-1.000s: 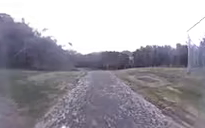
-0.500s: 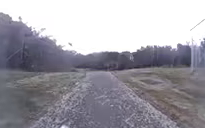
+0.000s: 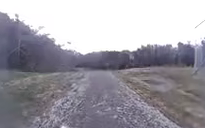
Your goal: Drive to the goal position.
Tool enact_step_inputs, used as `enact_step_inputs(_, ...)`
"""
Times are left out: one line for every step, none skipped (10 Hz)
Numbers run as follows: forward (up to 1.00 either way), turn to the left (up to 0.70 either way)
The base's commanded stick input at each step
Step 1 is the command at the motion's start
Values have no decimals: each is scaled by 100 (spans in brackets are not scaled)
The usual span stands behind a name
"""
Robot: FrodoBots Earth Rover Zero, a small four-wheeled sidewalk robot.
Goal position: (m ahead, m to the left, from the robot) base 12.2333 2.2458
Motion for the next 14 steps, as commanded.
enact_step_inputs(70, 0)
enact_step_inputs(70, 14)
enact_step_inputs(70, 14)
enact_step_inputs(70, 2)
enact_step_inputs(70, 8)
enact_step_inputs(70, 13)
enact_step_inputs(70, 7)
enact_step_inputs(70, 0)
enact_step_inputs(70, 0)
enact_step_inputs(70, 0)
enact_step_inputs(70, 0)
enact_step_inputs(70, 0)
enact_step_inputs(70, 0)
enact_step_inputs(70, 0)
